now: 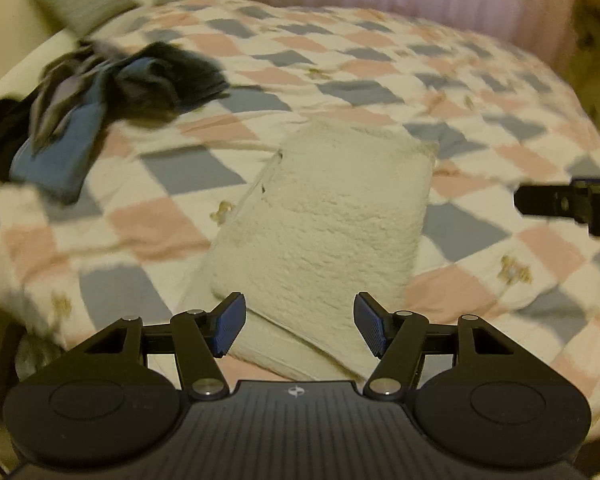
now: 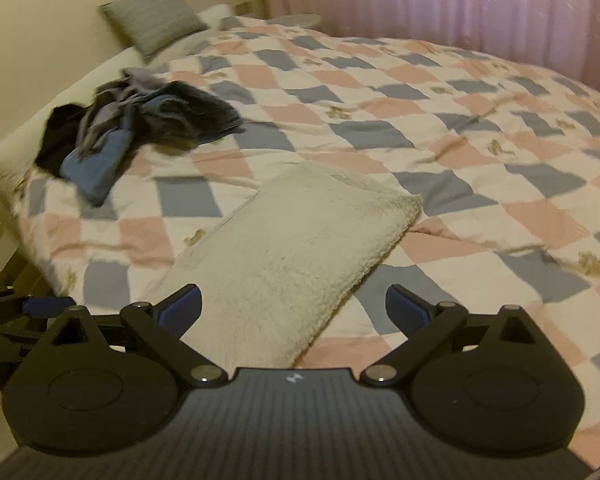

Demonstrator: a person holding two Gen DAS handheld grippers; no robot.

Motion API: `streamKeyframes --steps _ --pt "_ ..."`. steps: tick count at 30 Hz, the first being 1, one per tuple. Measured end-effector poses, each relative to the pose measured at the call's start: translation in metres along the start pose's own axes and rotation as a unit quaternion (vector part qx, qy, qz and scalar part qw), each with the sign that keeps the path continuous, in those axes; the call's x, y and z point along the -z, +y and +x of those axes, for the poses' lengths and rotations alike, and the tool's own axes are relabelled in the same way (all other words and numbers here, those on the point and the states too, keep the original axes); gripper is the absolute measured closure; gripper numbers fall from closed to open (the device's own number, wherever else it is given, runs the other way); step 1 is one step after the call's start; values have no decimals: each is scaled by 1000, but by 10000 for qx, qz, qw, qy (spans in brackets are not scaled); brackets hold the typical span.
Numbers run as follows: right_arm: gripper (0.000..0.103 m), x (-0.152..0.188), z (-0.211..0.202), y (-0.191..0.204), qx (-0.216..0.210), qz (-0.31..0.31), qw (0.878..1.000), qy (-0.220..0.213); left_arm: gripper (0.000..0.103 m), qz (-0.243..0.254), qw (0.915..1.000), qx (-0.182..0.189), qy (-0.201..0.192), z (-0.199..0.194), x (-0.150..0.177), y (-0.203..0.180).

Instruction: Fold clothes

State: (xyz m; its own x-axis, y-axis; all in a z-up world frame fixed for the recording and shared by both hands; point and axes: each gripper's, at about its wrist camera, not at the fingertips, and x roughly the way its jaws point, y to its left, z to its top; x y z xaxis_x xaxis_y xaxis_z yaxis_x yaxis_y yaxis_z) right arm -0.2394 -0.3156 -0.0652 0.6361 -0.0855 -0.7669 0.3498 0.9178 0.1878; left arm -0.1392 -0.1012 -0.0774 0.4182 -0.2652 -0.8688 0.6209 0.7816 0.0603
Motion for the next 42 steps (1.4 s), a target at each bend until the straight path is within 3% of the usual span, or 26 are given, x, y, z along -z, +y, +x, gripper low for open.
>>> streamKeyframes --steps 3,6,8,10,11,13,18,20,23,24,26,29,31,33,34,36,37,38,42 --pt "5 1 25 15 95 308 9994 133 37 730 9973 88 5 17 -10 31" --pt "6 9 43 40 335 124 9990 283 37 1567 9874 182 121 37 -10 57" --pt "6 22 50 57 562 18 9978 346 37 2315 9723 259 180 54 -3 69" --pt "6 38 59 68 663 64 9967 456 37 3138 9488 302 219 75 9 75" --pt "5 48 65 73 723 95 9958 553 38 3556 9338 315 220 85 18 75" --pt "6 69 78 85 814 62 9935 788 38 4489 8928 352 143 106 42 74" --pt "7 128 107 122 957 -955 9833 1217 38 6342 7702 477 -477 144 107 72" --pt "10 151 118 138 1067 -1659 9725 1236 38 6801 7280 459 -735 160 129 74" --pt "13 184 133 156 1336 -2782 9453 1052 38 7243 6803 339 -1068 181 155 79" --pt "14 193 138 160 1416 -3120 9344 979 37 7332 6690 291 -1184 187 162 81" --pt "20 210 150 168 1588 -3771 9089 810 38 7420 6555 217 -1390 197 169 86" --pt "23 230 166 172 1804 -4400 8776 610 38 7457 6453 129 -1655 207 176 90" --pt "22 239 174 171 1883 -4628 8648 498 38 7483 6394 81 -1765 215 178 92" --pt "22 245 181 169 1887 -4788 8563 441 38 7478 6389 95 -1804 221 179 93" --pt "22 248 184 167 1853 -4844 8539 427 41 7456 6416 118 -1799 222 178 92" --pt "28 248 187 165 1714 -4903 8533 446 71 7411 6508 236 -1634 221 170 91" --pt "47 244 186 162 1559 -4845 8592 518 92 7393 6556 297 -1506 220 165 90" --pt "69 239 185 160 1425 -4777 8649 591 92 7369 6596 396 -1426 217 158 91" --pt "79 201 162 144 830 -4437 8893 738 93 7188 6796 771 -1242 197 121 99"
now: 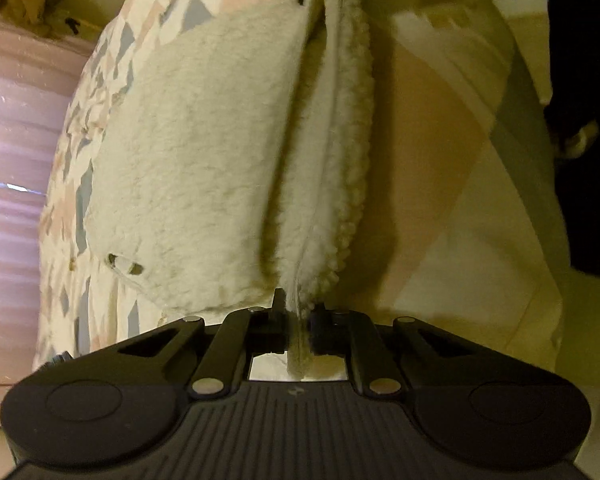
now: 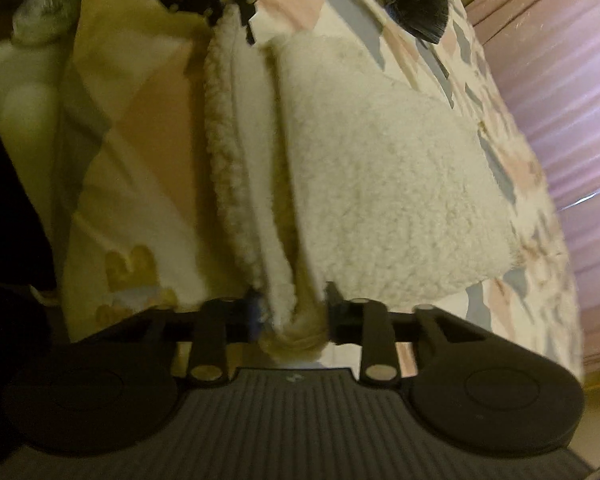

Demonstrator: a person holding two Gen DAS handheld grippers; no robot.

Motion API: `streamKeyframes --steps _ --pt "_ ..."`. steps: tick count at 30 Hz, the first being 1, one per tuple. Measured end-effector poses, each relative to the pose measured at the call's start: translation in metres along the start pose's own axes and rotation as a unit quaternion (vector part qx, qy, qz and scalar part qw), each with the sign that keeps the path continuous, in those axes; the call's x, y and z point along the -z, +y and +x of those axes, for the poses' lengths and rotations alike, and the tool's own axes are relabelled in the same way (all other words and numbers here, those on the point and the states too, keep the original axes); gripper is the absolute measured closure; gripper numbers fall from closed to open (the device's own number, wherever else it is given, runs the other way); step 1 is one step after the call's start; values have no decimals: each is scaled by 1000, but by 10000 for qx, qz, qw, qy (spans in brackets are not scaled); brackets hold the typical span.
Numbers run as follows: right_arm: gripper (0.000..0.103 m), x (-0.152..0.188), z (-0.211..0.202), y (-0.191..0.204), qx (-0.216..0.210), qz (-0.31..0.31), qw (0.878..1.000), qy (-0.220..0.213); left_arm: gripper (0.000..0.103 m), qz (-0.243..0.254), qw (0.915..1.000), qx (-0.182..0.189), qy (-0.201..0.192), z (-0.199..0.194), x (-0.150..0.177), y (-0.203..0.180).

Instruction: Fold clothes

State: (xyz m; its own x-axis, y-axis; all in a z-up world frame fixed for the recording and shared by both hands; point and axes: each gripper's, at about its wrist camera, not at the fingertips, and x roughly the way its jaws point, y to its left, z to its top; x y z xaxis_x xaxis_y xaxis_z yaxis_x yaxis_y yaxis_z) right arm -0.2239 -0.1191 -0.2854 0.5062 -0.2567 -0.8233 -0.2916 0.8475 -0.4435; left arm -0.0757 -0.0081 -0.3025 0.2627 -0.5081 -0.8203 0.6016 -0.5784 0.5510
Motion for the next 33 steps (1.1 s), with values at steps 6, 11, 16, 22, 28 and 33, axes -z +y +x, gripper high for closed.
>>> streamKeyframes --steps 6,11,16,22,28,33 --pt "80 -15 -35 -103 -1205 1090 9864 -238 93 -941 9951 175 -252 -31 7 91" --pt "81 -33 -43 -219 -1186 2002 9711 -533 94 -1433 9881 -259 -501 -17 2 188" --pt "82 -35 4 -329 -859 2601 9594 -667 94 -1994 9771 -521 -524 49 -20 291" --pt "82 -5 106 -413 -1002 3285 9374 -567 94 -2544 9654 -537 -212 161 -52 355" --pt "80 35 211 -416 -1597 4043 9005 -152 87 -3655 9293 347 399 236 -41 359" --pt "53 82 213 -420 -1948 5706 7961 -512 65 -5292 8456 579 392 218 -3 384"
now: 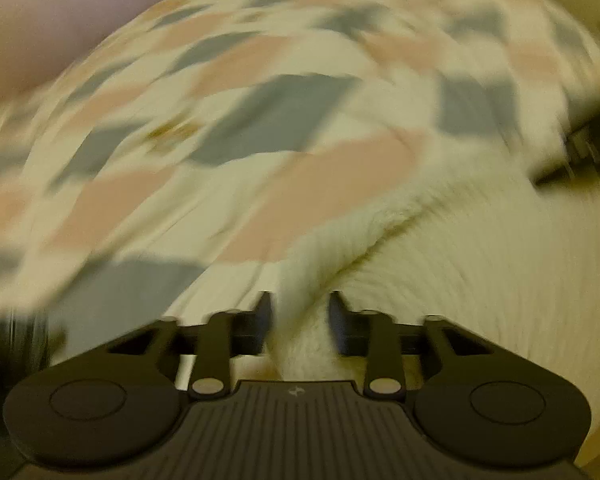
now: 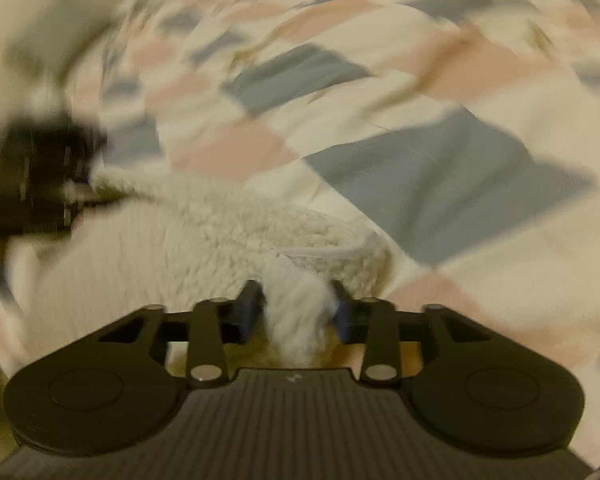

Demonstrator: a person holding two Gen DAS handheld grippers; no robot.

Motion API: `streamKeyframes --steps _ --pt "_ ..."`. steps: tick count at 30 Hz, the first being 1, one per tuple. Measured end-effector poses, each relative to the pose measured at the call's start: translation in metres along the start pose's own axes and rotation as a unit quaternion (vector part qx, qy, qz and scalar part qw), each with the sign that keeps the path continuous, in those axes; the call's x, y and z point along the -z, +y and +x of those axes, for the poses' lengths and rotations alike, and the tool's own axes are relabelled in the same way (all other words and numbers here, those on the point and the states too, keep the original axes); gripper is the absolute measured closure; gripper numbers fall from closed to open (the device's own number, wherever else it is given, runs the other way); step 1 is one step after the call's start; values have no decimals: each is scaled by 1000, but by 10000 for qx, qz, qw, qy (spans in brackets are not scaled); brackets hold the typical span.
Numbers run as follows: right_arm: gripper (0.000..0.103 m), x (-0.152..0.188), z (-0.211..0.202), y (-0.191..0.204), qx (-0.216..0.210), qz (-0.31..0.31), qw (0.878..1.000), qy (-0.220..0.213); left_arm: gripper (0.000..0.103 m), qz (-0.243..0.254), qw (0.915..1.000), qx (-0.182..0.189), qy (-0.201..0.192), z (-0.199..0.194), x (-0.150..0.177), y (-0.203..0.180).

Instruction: Fold clothes

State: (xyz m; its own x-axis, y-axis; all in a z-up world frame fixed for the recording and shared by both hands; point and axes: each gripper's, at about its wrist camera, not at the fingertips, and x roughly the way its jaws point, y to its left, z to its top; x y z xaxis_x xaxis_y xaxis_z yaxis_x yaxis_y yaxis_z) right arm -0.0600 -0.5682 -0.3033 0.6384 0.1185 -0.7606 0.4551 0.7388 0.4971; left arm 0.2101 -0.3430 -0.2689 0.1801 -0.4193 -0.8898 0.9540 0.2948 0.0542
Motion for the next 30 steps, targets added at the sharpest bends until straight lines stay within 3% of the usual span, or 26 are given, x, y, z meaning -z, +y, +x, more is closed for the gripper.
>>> streamKeyframes --steps 1,2,3,6,7,8,11,15,18,21,24,26,27,29,30 --pt "33 3 -6 -8 -19 374 9992 -109 63 -363 9992 138 11 -5 1 9" --pt "26 6 -12 -14 -66 716 9971 -229 62 -600 9977 297 69 -7 4 14" --pt "27 11 -18 -19 -226 998 9940 -375 61 -733 9964 388 145 -3 7 15" --pt "50 21 -24 -28 -758 1620 9815 -688 62 -1073 9920 541 383 16 13 18" --pt "73 21 -23 -26 -699 1648 9817 -643 69 -1207 9900 590 436 24 14 19" --pt "82 21 -22 -25 -639 1675 9820 -598 84 -1377 9872 686 412 26 15 22" --pt "83 12 -34 -8 -429 1196 9872 -964 103 -1606 9844 683 203 20 14 25" --pt "84 -9 -42 9 -198 545 9890 -1359 103 -1590 9864 407 11 10 14 26" --pt "84 -12 -19 -1 253 486 9944 -903 103 -1542 9876 272 80 8 17 23" --pt "84 -5 -2 -14 212 882 9929 -764 103 -1619 9857 424 -190 -10 17 19" --pt "82 -3 -1 -15 154 907 9918 -889 99 -1612 9827 737 -543 -26 16 9" --pt "78 -2 3 -15 277 949 9915 -841 95 -1535 9837 832 -429 -21 19 -4" --pt "73 -2 5 -15 362 994 9911 -806 96 -1470 9859 745 -302 -15 23 -12" --pt "47 -3 0 -8 769 1149 9874 -774 97 -1447 9875 600 -147 -6 31 -22" --pt "45 -3 -9 1 1068 1134 9839 -881 97 -1447 9879 541 -141 -5 33 -26"
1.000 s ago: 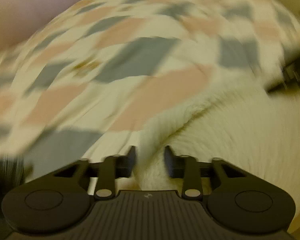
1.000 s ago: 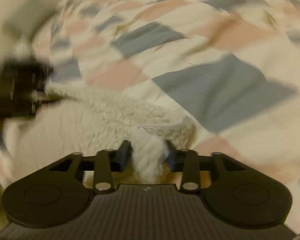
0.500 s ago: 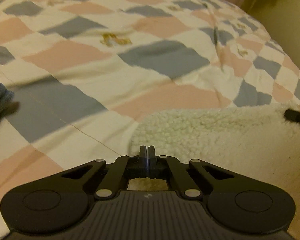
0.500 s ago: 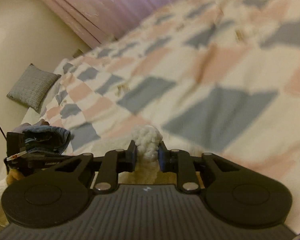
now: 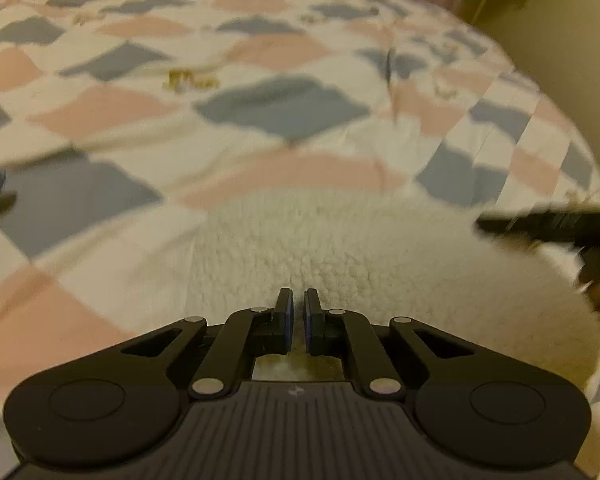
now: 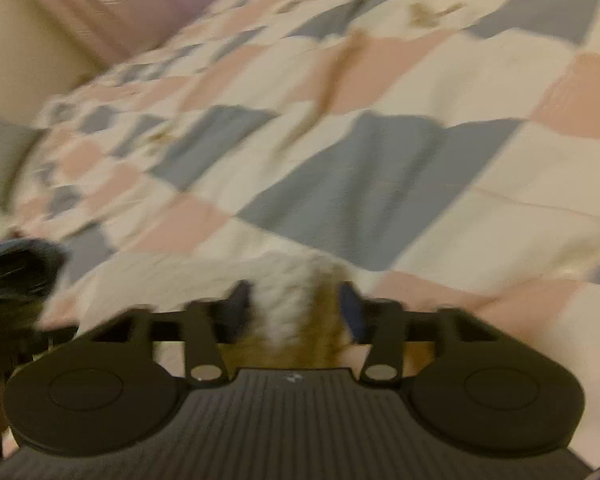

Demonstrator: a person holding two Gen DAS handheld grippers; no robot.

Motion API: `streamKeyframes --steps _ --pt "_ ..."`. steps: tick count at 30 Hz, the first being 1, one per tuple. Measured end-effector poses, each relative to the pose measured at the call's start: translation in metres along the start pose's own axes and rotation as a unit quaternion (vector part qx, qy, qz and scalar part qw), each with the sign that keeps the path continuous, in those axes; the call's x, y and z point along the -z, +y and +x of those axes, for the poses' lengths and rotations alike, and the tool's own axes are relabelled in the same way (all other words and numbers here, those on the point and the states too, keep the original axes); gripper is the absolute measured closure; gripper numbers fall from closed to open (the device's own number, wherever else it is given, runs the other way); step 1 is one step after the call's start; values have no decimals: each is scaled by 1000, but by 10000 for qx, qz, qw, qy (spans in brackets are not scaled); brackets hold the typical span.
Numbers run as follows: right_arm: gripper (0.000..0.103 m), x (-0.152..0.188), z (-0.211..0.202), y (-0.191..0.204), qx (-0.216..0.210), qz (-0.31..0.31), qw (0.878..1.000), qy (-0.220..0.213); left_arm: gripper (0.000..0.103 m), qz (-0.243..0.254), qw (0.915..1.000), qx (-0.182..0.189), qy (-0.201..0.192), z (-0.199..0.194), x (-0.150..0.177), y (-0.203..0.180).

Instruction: Fold clothes

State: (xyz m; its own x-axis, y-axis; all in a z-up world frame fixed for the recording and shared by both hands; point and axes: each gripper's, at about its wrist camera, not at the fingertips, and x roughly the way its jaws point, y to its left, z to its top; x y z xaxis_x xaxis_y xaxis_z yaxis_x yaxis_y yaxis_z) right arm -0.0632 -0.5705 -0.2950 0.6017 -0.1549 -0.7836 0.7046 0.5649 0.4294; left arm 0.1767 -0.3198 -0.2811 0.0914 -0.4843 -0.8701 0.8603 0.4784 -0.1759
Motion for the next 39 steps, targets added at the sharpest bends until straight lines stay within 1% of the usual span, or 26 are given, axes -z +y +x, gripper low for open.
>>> streamKeyframes --steps 2,4,5,6,7,8,9,10,12,13,14,15,17,18,19,21,22,24,26,28,29,30,32,33,36,39 --pt "44 11 -39 24 470 -344 9960 -675 97 56 9999 -79 -56 0 1 -5" --pt "44 35 -80 54 516 -825 9870 -1279 97 99 9998 -119 -82 1 1 -6" --pt "47 48 -101 69 539 -1063 9803 -1578 97 125 9998 -133 -91 1 0 -7" --pt "49 61 -117 84 535 -1291 9742 -1772 97 153 9997 -146 -101 1 0 -7" --pt "53 77 -126 97 491 -1501 9709 -1798 97 163 9997 -154 -115 1 1 -6" --pt "65 92 -132 108 468 -1663 9685 -1791 97 154 9997 -160 -129 1 1 -6" --pt "70 105 -132 115 502 -1742 9683 -1720 97 150 9996 -164 -147 2 2 -6" --pt "72 119 -127 120 644 -1847 9673 -1617 97 155 9996 -185 -177 2 3 -5" --pt "72 144 -101 122 1074 -2191 9598 -1388 95 177 9994 -224 -217 3 6 -6" --pt "72 154 -85 117 1237 -2299 9561 -1333 93 182 9993 -240 -232 1 7 -6" --pt "72 159 -69 112 1366 -2317 9545 -1290 93 185 9992 -257 -248 -2 8 -7" --pt "72 161 -57 106 1425 -2284 9552 -1228 94 197 9990 -289 -293 -7 9 -8" --pt "71 161 -42 100 1479 -2237 9557 -1210 103 316 9978 -336 -477 -28 10 -15" --pt "71 158 -40 101 1495 -2256 9553 -1188 103 364 9973 -254 -588 -39 10 -18" --pt "71 157 -39 102 1496 -2273 9551 -1174 102 387 9970 -69 -666 -51 11 -22" --pt "70 158 -38 100 1475 -2238 9561 -1187 101 447 9963 285 -673 -65 15 -30" --pt "70 160 -38 98 1456 -2214 9567 -1206 100 540 9958 376 -640 -67 20 -36" --pt "70 162 -36 95 1431 -2220 9572 -1188 96 821 9954 243 -440 -53 35 -46" --pt "69 161 -29 92 1385 -2210 9591 -1105 95 972 9948 -96 -288 -22 59 -47" --pt "68 160 -20 93 1311 -2321 9584 -1021 95 978 9942 -268 -371 -5 74 -45" --pt "68 159 -17 95 1311 -2389 9569 -1001 96 971 9937 -330 -442 -5 75 -47" --pt "68 156 -17 97 1333 -2410 9563 -979 97 942 9938 -349 -475 -9 72 -50" --pt "69 148 -27 97 1294 -2236 9611 -977 98 806 9946 -286 -588 -24 67 -49" --pt "69 147 -37 98 1303 -2160 9615 -1091 98 751 9946 -249 -676 -32 65 -48" --pt "68 149 -74 111 1371 -2124 9545 -1584 98 738 9924 -298 -939 -63 66 -42" --pt "69 158 -105 128 1327 -2118 9487 -1939 99 724 9917 -353 -1007 -81 70 -32"
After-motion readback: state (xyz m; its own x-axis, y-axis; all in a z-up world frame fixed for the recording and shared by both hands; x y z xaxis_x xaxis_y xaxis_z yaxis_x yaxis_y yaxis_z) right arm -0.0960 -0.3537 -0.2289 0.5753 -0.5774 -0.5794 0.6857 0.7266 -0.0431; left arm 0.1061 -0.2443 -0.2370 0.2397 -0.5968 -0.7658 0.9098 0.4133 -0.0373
